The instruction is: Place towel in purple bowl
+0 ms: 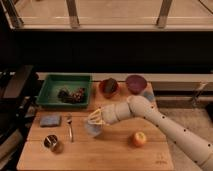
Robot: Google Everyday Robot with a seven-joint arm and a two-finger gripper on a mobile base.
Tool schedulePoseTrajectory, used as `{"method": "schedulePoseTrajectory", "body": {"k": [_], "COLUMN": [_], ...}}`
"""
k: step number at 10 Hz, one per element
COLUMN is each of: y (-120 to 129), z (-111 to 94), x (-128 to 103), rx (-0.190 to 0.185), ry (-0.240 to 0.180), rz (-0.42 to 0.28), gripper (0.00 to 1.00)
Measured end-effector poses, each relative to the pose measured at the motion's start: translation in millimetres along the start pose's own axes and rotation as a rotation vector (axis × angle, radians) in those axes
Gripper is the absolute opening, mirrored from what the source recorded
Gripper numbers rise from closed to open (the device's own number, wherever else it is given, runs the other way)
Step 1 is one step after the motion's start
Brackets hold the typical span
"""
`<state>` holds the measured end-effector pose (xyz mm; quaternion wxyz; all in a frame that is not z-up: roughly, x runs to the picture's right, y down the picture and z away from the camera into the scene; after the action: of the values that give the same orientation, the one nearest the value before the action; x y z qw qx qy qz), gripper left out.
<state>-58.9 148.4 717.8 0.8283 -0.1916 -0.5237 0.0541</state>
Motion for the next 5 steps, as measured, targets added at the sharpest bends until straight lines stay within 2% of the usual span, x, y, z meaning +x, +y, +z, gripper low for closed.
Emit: {"method": "schedulePoseTrajectory", "body": {"k": [5], "y": [0.6], "z": [1.3], "x": [-0.2], "rx": [-0.003], "ry": [-0.001], "rz": [-0.001], "gripper": [0.02]}}
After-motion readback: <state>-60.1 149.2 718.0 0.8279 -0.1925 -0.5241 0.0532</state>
